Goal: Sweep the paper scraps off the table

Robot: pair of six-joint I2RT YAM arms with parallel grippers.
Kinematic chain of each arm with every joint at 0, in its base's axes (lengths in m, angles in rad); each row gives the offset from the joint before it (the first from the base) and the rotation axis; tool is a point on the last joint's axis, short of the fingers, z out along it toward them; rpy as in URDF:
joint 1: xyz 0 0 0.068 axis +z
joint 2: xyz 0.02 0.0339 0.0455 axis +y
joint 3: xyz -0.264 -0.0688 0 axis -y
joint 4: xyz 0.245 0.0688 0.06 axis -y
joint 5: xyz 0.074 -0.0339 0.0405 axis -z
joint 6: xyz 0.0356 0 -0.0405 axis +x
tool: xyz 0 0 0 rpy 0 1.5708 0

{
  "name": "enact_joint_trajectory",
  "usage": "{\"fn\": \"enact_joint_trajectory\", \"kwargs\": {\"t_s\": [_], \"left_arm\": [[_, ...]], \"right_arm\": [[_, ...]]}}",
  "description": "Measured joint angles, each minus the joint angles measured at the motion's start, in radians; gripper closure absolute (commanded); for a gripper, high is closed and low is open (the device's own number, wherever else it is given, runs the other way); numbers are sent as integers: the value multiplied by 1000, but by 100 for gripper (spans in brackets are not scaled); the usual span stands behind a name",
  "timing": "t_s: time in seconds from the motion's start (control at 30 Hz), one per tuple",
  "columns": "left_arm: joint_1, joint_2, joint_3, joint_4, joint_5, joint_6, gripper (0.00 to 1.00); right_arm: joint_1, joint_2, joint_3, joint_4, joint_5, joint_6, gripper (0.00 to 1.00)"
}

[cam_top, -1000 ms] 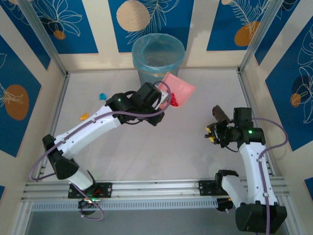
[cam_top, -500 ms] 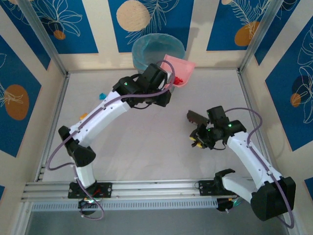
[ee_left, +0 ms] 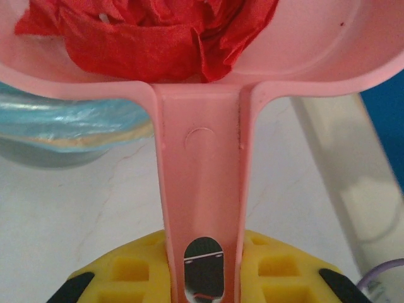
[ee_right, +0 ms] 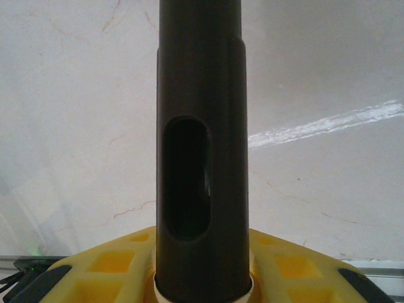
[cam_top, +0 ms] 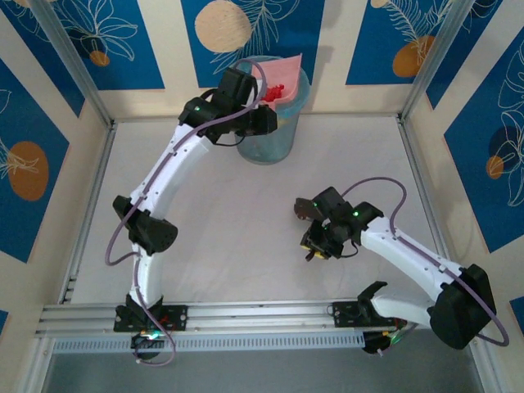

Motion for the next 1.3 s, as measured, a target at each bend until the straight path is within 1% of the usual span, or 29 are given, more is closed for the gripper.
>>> {"fn": "enact_joint_trajectory", "kwargs": {"t_s": [0.07,0.23,0.43,0.57,0.7,0.9,1.03,1.17,1.3], "left_arm": [[10,19,27,19,41,-29,100],[32,42,30,80,154,-107,100],[78,68,30,201,297,-225,100],[105,93,29,294,365,-335,100],[119,97,-46,464,423,-503,100],[128,124,-103,656,485,-709,100],[129,133,-139,776,511,-814,100],[130,134,-164,857,505,-866,100],[130,130,-248,1017,476,-946,100]], "right_arm": [[4,27,18,0,0,-2,100],[24,127,95,1,6,-27,100],[80,225,180,-1,7,-55,100],[109,261,220,-7,9,-71,100],[121,269,229,-10,10,-80,100],[126,269,229,-17,14,-80,100],[127,264,229,-20,15,-79,100],[127,251,229,-27,18,-79,100],[128,249,229,-31,18,-79,100]]}}
